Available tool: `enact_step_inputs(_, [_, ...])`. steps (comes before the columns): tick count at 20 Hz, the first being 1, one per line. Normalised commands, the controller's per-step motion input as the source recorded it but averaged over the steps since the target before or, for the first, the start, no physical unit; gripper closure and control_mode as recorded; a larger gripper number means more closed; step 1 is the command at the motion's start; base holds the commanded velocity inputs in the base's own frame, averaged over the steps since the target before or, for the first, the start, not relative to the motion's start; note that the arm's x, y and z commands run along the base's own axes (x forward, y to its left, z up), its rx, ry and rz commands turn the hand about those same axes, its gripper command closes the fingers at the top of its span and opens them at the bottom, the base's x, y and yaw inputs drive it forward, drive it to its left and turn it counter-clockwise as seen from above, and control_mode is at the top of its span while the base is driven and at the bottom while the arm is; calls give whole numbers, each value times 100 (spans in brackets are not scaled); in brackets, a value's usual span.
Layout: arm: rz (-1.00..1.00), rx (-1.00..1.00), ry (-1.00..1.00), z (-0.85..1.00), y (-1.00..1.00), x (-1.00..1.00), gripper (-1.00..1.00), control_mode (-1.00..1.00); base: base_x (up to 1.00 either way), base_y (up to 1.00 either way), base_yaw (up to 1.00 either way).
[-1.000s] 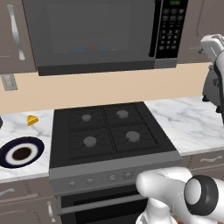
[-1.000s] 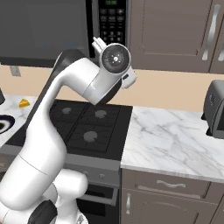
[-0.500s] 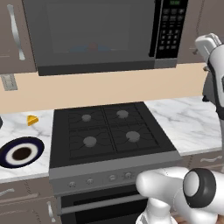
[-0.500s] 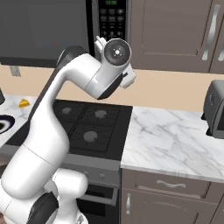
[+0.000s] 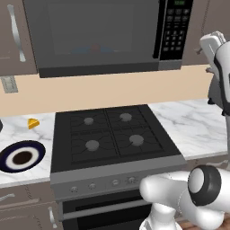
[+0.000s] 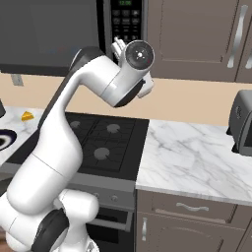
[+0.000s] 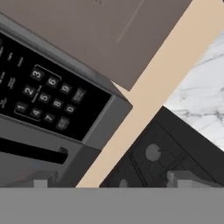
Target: Pick the bell pepper from the counter and place it in the microwave. Then turn on the microwave.
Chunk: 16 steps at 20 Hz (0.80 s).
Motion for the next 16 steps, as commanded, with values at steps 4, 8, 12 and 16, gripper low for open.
enact_step_inputs(4, [0, 9, -2, -9, 3, 10, -100, -100, 0, 0, 0])
enact_step_inputs(8, [0, 8, -3, -7, 6, 11, -100, -100, 0, 0, 0])
enact_step_inputs(12, [0, 6, -8, -2, 10, 7, -100, -100, 0, 0, 0])
enact_step_inputs(16, [0, 5, -7, -1, 12, 6, -100, -100, 0, 0, 0])
